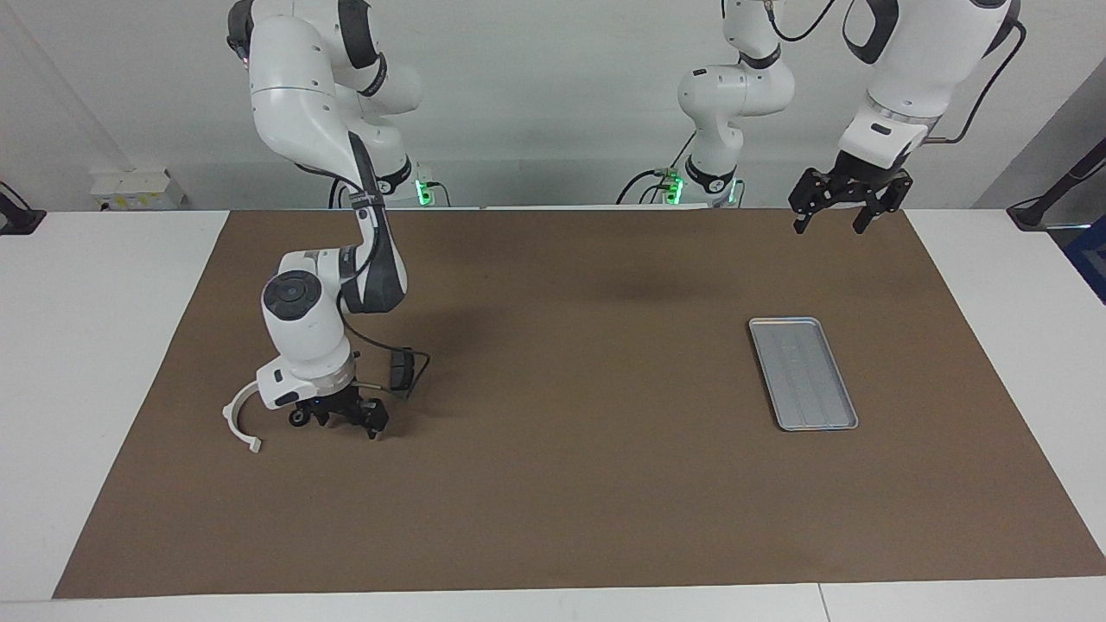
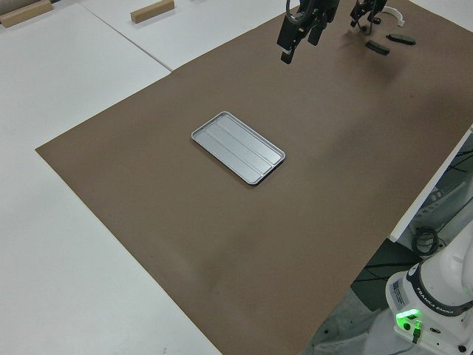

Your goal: Pick bearing gear from pile to tray

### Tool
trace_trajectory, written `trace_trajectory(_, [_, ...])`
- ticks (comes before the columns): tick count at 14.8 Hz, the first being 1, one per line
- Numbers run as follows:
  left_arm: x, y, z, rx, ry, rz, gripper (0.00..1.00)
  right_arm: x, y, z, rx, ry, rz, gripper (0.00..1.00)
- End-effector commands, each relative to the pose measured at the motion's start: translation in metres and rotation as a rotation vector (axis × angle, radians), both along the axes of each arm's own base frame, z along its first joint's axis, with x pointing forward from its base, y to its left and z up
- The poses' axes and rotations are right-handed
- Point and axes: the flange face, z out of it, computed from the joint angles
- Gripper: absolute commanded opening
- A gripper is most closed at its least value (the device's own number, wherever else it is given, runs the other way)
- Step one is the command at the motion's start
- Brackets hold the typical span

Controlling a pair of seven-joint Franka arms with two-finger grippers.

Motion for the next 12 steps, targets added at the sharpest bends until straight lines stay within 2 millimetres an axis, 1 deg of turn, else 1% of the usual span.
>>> trace_trajectory(1, [-0.007,-0.004,0.002,0.005,-0.011,0.002,1.00,0.005,-0.001,-0.002,0.014,-0.024,-0.076,0.98])
trace_trajectory(4, [-0.007,-0.007,0.001,0.006,-0.011,-0.004,1.00,0.001,-0.001,-0.010,0.014,-0.008,-0.093,0.97])
trace_trajectory(8, [-0.007,-0.006,0.002,0.007,-0.013,-0.004,1.00,-0.006,0.001,-0.014,0.004,0.049,-0.093,0.97])
trace_trajectory(12, [-0.007,-0.005,0.001,0.006,-0.010,-0.003,1.00,-0.011,0.001,-0.011,-0.011,0.112,-0.088,0.97])
